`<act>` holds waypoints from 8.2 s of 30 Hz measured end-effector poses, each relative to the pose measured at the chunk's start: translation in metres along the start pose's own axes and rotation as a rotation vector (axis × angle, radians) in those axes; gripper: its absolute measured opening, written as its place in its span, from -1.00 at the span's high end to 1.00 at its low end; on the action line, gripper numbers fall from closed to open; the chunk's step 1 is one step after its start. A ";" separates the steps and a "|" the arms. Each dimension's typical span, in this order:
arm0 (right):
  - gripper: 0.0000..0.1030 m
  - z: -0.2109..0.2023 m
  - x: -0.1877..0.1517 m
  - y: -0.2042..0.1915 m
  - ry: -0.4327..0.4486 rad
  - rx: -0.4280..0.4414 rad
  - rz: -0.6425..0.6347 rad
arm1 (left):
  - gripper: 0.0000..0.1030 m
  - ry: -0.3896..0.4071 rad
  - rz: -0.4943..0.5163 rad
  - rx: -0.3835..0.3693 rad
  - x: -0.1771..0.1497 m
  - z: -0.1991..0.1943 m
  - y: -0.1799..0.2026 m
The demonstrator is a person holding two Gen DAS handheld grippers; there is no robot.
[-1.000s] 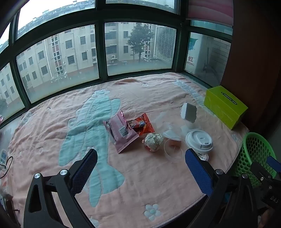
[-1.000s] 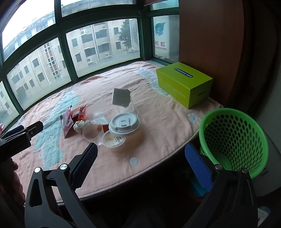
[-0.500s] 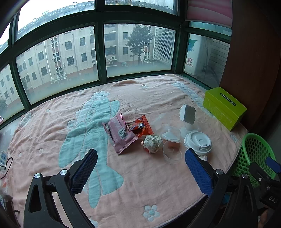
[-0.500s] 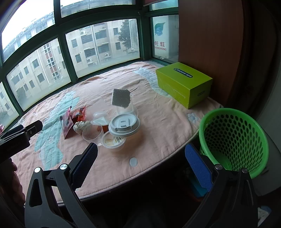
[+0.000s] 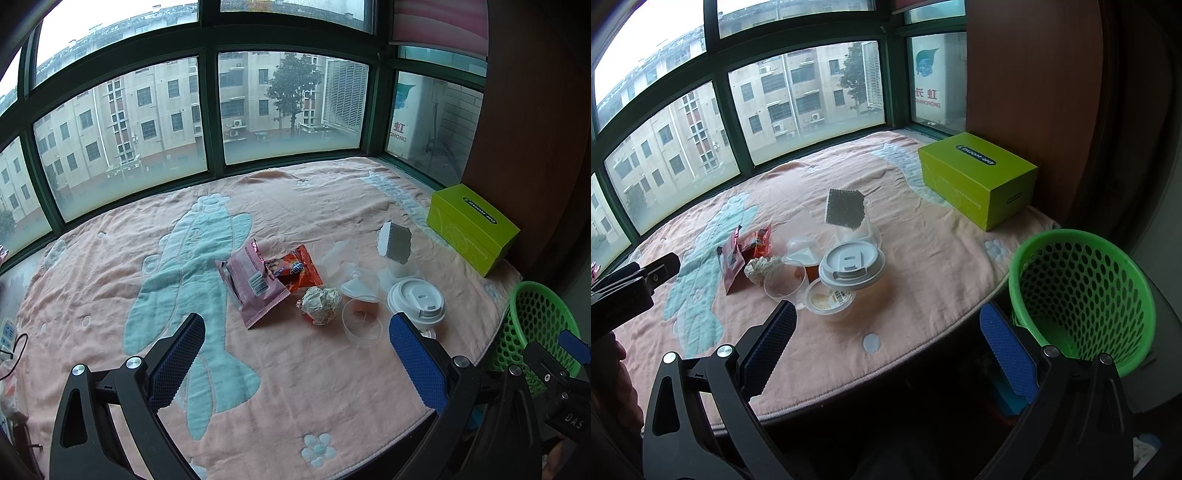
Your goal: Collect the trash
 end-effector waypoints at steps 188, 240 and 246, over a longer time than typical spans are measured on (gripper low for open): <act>-0.76 -0.027 -0.127 0.249 -0.041 -0.271 0.284 | 0.17 -0.569 0.502 -0.594 -0.131 0.073 0.357; -0.78 0.101 0.003 0.004 -0.057 0.199 -0.122 | -0.77 -0.348 -0.425 0.062 0.059 0.226 -0.092; -0.78 0.115 0.003 -0.005 -0.081 0.225 -0.134 | -0.77 -0.375 -0.461 0.069 0.059 0.246 -0.098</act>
Point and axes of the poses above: each gripper's, at about its wrist camera, not at the fingertips, and z roughly the way its jaws point, y to its right, x to its top, the point moved 2 cm from there along z, roughly the way its jaws point, and after that the axes turned 15 degrees about -z, right-handed, at the moved point
